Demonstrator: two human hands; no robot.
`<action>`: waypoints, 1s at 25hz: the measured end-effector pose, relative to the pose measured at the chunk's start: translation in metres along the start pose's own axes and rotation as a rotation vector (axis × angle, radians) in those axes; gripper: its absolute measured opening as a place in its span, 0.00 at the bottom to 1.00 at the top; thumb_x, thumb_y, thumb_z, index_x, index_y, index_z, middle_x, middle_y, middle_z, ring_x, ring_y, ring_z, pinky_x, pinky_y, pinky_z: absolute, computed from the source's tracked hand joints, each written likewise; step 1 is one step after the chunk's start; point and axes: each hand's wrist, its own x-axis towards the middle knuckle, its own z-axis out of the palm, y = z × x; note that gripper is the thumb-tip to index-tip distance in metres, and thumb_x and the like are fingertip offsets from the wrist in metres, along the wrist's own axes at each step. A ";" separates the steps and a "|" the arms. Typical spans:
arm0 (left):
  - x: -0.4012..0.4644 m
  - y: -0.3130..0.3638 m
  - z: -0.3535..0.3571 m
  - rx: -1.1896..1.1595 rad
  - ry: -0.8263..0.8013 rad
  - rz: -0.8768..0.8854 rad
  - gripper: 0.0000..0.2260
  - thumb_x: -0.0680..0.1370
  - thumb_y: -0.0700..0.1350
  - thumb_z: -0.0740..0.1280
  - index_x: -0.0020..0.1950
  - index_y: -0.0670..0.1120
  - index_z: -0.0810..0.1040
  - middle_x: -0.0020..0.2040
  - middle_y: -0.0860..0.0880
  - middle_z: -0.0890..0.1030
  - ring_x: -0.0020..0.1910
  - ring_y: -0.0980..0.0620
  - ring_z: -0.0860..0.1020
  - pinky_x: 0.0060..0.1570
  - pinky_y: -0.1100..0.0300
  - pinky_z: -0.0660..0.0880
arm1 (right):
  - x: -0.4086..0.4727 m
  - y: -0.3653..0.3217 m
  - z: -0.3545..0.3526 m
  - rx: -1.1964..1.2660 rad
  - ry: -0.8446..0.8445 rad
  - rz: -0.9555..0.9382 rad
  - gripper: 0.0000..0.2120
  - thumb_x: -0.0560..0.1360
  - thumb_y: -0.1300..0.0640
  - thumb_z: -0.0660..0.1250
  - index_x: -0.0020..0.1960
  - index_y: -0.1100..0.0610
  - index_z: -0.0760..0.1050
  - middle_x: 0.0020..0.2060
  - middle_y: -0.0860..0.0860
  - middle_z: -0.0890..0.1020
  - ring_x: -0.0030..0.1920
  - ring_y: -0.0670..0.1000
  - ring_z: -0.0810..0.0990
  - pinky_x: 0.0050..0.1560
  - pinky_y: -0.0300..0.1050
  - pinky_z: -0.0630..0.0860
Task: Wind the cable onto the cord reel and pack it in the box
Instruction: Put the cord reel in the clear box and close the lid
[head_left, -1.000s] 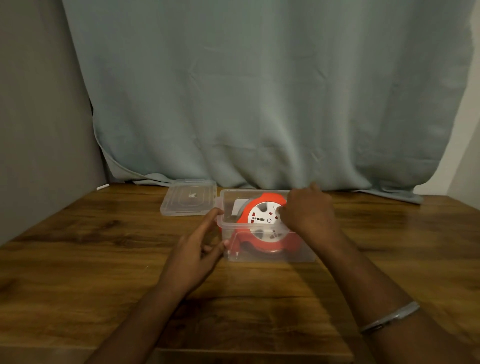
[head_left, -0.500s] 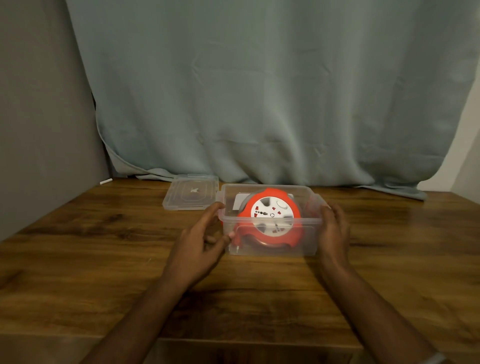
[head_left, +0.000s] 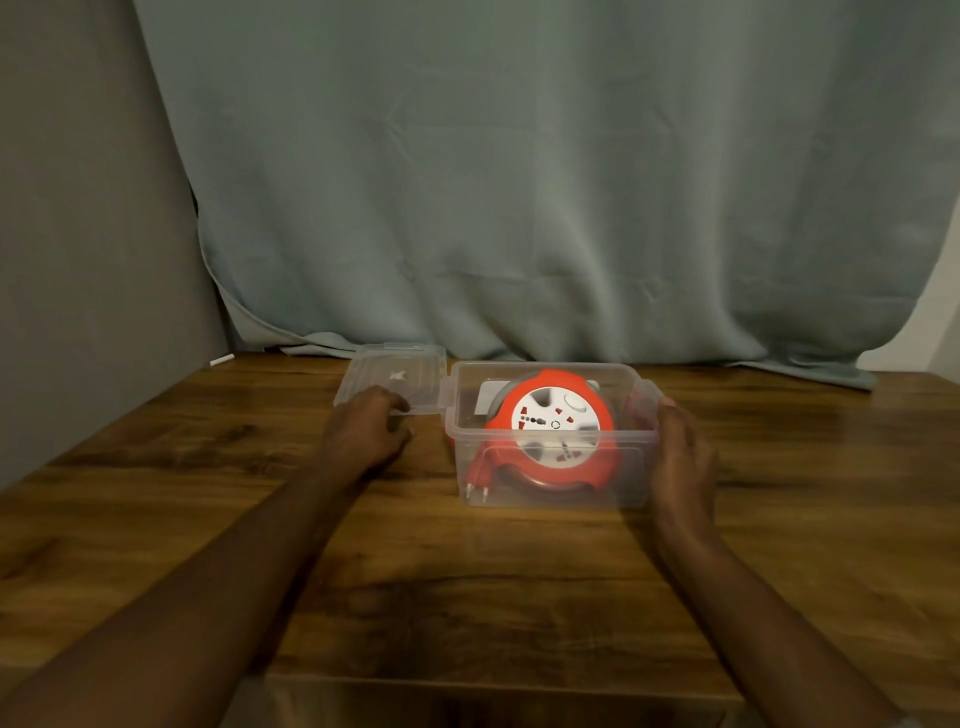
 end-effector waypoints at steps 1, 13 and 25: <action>0.004 -0.007 0.004 -0.021 0.034 0.006 0.17 0.79 0.48 0.74 0.67 0.51 0.80 0.68 0.49 0.80 0.63 0.49 0.79 0.60 0.51 0.77 | 0.000 -0.001 0.000 -0.006 -0.001 0.002 0.17 0.84 0.46 0.60 0.64 0.52 0.83 0.55 0.52 0.87 0.55 0.55 0.85 0.52 0.50 0.82; 0.024 0.032 -0.062 -0.739 0.837 0.190 0.13 0.87 0.48 0.60 0.61 0.41 0.80 0.56 0.47 0.78 0.55 0.55 0.76 0.55 0.60 0.74 | 0.010 0.006 -0.002 -0.095 0.010 -0.042 0.19 0.87 0.44 0.57 0.67 0.53 0.79 0.59 0.53 0.83 0.59 0.56 0.82 0.53 0.50 0.78; -0.028 0.080 -0.098 -1.598 0.021 -0.309 0.09 0.83 0.41 0.67 0.46 0.41 0.84 0.35 0.46 0.85 0.29 0.52 0.83 0.27 0.57 0.81 | 0.021 -0.068 -0.011 0.064 -0.122 -0.305 0.13 0.86 0.50 0.61 0.65 0.53 0.80 0.44 0.51 0.85 0.38 0.48 0.81 0.38 0.39 0.78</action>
